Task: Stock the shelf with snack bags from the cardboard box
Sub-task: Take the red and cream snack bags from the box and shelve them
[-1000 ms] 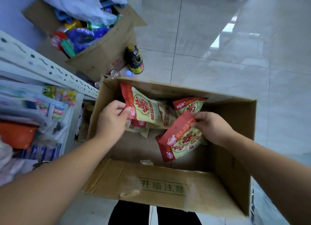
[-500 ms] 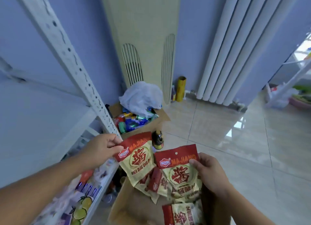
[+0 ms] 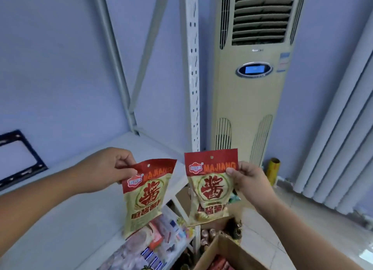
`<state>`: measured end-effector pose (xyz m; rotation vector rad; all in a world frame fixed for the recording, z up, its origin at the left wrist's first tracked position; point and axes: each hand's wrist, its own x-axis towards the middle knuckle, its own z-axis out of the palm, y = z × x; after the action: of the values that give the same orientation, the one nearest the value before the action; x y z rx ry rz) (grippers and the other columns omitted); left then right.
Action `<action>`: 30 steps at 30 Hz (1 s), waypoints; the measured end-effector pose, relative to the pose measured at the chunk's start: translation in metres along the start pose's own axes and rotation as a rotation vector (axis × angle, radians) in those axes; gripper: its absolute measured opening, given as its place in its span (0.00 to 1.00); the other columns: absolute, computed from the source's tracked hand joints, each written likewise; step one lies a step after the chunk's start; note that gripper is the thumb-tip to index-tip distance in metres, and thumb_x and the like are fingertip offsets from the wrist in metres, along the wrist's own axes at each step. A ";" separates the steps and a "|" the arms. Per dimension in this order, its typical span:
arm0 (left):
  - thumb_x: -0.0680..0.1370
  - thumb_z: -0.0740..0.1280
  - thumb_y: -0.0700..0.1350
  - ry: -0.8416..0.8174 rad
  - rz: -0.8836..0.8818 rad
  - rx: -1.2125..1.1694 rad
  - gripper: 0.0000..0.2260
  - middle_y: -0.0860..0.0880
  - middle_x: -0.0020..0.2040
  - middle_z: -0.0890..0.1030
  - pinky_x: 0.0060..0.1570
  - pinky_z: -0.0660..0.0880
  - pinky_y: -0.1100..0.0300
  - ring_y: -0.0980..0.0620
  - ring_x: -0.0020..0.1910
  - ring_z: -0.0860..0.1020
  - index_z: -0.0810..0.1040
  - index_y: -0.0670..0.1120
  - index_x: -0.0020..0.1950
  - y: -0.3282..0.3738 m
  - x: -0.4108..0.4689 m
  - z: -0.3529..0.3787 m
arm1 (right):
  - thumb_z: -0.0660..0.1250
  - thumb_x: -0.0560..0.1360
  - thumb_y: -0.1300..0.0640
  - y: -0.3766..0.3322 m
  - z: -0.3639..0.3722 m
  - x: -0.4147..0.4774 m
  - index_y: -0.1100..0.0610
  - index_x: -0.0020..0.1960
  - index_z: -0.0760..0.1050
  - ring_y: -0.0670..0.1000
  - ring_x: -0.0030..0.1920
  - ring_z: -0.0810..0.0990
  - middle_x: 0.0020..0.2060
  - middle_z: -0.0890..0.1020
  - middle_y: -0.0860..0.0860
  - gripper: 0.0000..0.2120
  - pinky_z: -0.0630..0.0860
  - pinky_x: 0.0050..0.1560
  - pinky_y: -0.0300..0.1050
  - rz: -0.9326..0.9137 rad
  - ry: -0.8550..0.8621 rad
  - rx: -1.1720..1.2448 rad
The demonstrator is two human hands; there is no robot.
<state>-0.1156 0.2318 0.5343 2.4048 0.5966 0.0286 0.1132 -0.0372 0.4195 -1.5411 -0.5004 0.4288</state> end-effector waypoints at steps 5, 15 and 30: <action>0.77 0.72 0.46 0.109 -0.072 -0.017 0.04 0.53 0.41 0.87 0.52 0.81 0.52 0.54 0.42 0.86 0.80 0.47 0.45 -0.050 -0.056 -0.059 | 0.68 0.79 0.64 -0.029 0.089 0.006 0.65 0.46 0.79 0.58 0.40 0.87 0.41 0.87 0.60 0.05 0.82 0.48 0.57 -0.019 -0.136 0.046; 0.77 0.72 0.42 0.345 -0.082 -0.105 0.01 0.51 0.41 0.88 0.49 0.79 0.51 0.51 0.43 0.86 0.81 0.45 0.47 -0.157 -0.182 -0.150 | 0.68 0.79 0.62 -0.051 0.281 -0.017 0.65 0.50 0.81 0.62 0.45 0.87 0.43 0.87 0.60 0.06 0.83 0.54 0.58 -0.061 -0.304 0.017; 0.78 0.71 0.40 0.473 -0.177 -0.158 0.02 0.51 0.43 0.88 0.47 0.81 0.61 0.53 0.44 0.86 0.80 0.44 0.50 -0.254 -0.147 -0.212 | 0.68 0.80 0.62 -0.046 0.401 0.055 0.67 0.51 0.80 0.57 0.42 0.86 0.44 0.87 0.59 0.07 0.84 0.48 0.50 -0.066 -0.409 -0.003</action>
<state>-0.3872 0.4692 0.5673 2.1873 0.9797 0.5593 -0.0669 0.3264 0.4545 -1.4375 -0.8657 0.6977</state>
